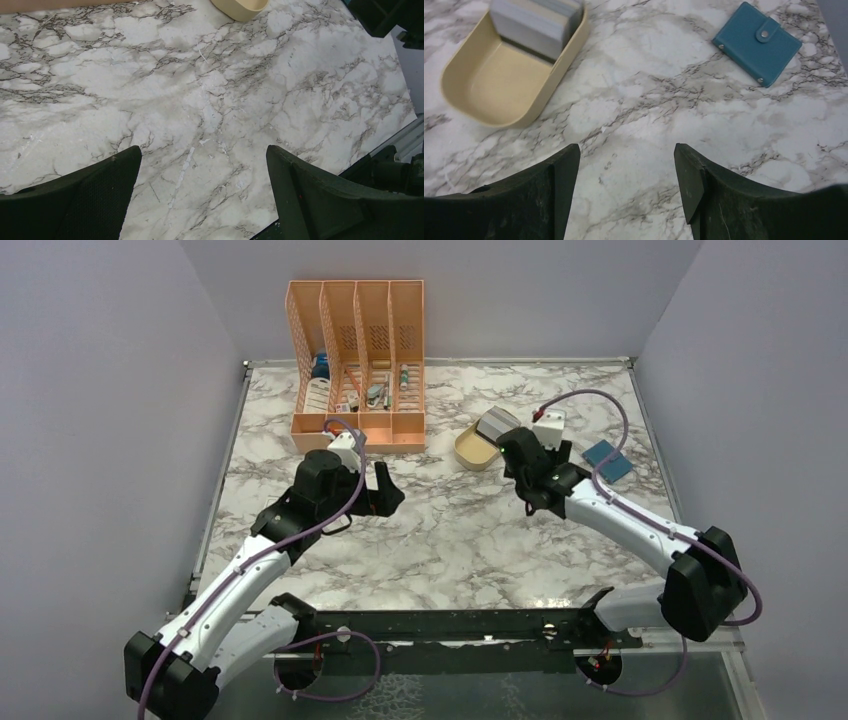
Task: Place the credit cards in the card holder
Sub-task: Move the card holder to the center of the board.
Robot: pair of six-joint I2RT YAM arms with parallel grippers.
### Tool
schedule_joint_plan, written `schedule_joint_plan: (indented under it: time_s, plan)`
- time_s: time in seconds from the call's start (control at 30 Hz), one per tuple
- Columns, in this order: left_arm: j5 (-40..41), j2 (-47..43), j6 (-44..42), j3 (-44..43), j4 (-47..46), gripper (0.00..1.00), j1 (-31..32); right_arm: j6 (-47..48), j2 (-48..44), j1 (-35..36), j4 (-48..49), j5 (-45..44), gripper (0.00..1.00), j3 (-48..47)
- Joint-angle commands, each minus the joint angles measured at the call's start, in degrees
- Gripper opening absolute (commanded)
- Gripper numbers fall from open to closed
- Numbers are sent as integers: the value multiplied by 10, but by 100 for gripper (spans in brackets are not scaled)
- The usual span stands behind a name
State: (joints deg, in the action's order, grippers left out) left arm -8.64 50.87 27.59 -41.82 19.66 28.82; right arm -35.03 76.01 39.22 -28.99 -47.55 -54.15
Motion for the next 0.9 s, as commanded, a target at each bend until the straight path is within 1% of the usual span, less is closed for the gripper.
schedule_joint_plan:
  time_s: [0.0, 0.13, 0.2, 0.27, 0.37, 0.4, 0.43, 0.47, 0.5, 0.67, 0.77, 0.87]
  plan:
    - [17, -26, 6, -4, 6, 99, -3, 19, 21, -93, 58, 59, 69, -22]
    - [17, -41, 8, 0, 5, 99, -3, 44, 48, -189, 97, 111, 68, -33]
    - [19, -47, 8, 1, 3, 99, -3, 40, 69, -241, 97, 134, 68, -50]
    - [19, -52, 7, 2, 2, 99, -3, 39, 88, -284, 104, 142, 68, -61]
    - [19, -59, 7, 3, 1, 99, -3, 38, 120, -344, 123, 182, 69, -74]
    - [20, -60, 6, 3, 1, 99, -3, 38, 133, -361, 129, 198, 72, -79]
    - [21, -62, 6, 3, 2, 99, -3, 37, 147, -377, 129, 215, 79, -88]
    - [22, -64, 6, 3, 2, 99, -3, 36, 163, -391, 126, 229, 84, -95]
    - [24, -65, 7, 4, 2, 99, -3, 36, 175, -404, 126, 238, 85, -101]
    - [24, -76, 11, 7, 2, 99, -3, 35, 246, -456, 124, 258, 87, -130]
    - [26, -77, 11, 8, 2, 99, -3, 46, 279, -467, 118, 266, 87, -157]
    - [26, -75, 11, 8, 2, 99, -3, 49, 298, -467, 107, 256, 89, -178]
